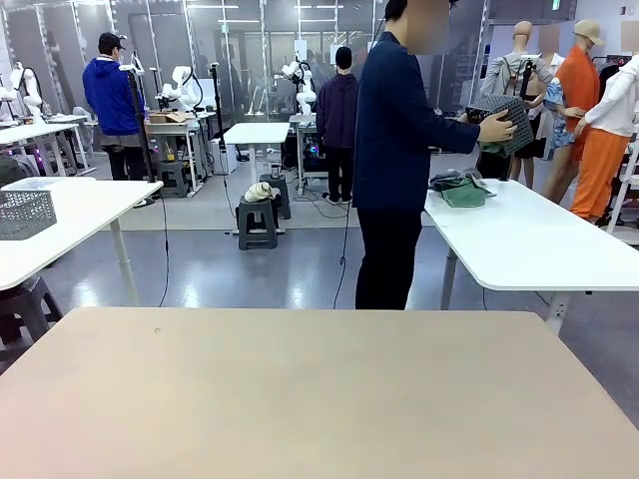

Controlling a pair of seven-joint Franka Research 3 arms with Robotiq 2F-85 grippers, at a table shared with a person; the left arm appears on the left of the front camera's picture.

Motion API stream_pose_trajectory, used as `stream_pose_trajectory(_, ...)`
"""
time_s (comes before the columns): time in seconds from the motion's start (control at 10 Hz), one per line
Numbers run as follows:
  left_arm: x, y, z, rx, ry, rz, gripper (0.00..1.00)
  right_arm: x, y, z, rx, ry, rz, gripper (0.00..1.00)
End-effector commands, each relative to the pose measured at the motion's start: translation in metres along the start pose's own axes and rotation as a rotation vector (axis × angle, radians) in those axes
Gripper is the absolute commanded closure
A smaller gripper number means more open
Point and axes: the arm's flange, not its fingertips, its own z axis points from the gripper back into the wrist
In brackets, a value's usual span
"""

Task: Fold the towels and place them in the basket.
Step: When a person lays out a Towel with hook on the table, fold it in half twice.

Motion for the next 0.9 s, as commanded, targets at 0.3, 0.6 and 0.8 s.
stream_pose_trajectory(0.3,0.0010,-0.0016,0.0006,-0.002,-0.003,-0.003,0.00,-0.0002,-0.0001,0.0002,-0.003,0.002,-0.001,0.00)
stream_pose_trajectory(0.6,0.0010,-0.0016,0.0006,-0.002,-0.003,-0.003,0.00,-0.0002,-0.0001,0.0002,-0.003,0.002,-0.001,0.00)
stream_pose_trajectory(0.8,-0.0001,0.0000,0.0001,0.000,0.000,0.000,0.00,-0.0002,0.0003,0.0008,0.046,-0.006,0.012,0.00)
